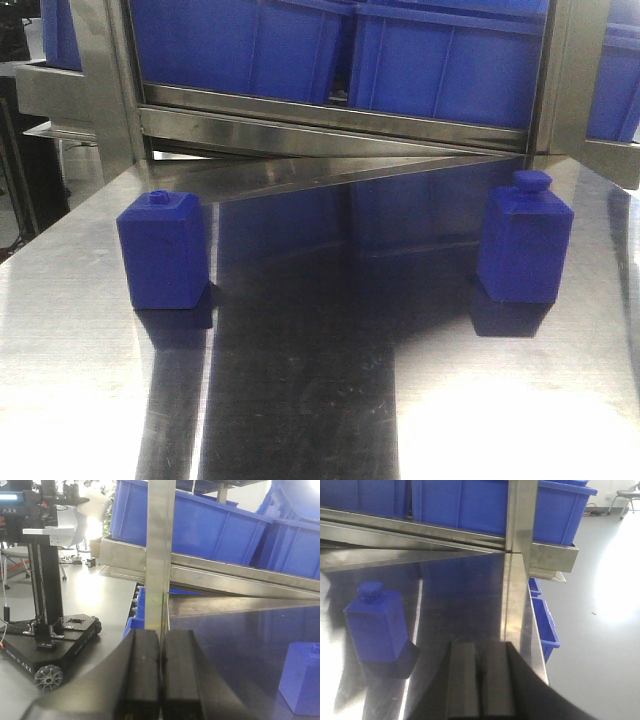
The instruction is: Pick and sort blue part to right shelf
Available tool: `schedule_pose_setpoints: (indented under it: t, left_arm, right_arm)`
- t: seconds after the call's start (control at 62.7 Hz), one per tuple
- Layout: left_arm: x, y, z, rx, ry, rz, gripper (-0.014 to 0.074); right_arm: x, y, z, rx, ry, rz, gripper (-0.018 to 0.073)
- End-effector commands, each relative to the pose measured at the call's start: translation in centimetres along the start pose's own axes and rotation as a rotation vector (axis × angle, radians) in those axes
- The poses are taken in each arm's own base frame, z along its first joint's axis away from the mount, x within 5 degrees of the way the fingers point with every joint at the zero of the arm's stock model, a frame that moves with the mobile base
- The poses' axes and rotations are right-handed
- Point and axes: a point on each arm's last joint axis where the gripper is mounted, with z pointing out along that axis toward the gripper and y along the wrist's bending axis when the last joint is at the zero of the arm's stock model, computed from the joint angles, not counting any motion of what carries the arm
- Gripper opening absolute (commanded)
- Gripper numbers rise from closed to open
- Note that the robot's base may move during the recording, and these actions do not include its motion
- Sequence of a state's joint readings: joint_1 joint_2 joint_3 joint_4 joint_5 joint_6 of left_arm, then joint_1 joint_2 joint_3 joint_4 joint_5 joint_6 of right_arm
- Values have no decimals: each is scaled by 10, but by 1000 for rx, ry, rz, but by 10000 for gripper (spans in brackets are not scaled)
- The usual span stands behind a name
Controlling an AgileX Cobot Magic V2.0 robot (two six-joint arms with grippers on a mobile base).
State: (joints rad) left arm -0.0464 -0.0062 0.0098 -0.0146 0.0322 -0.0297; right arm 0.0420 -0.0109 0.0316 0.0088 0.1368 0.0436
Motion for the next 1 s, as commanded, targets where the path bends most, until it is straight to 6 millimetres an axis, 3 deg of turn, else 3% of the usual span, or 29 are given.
schedule_pose_setpoints:
  t: [0.0,0.686,0.989]
  left_arm:
    - [-2,0,-1,10,-82,-15,123]
    - [-2,0,-1,10,-82,-15,123]
    - [-2,0,-1,10,-82,-15,123]
  right_arm:
    - [-16,1,-4,-2,-126,-8,57]
    - [-22,1,-5,-6,-183,10,57]
    - [-46,3,-10,-16,-114,61,57]
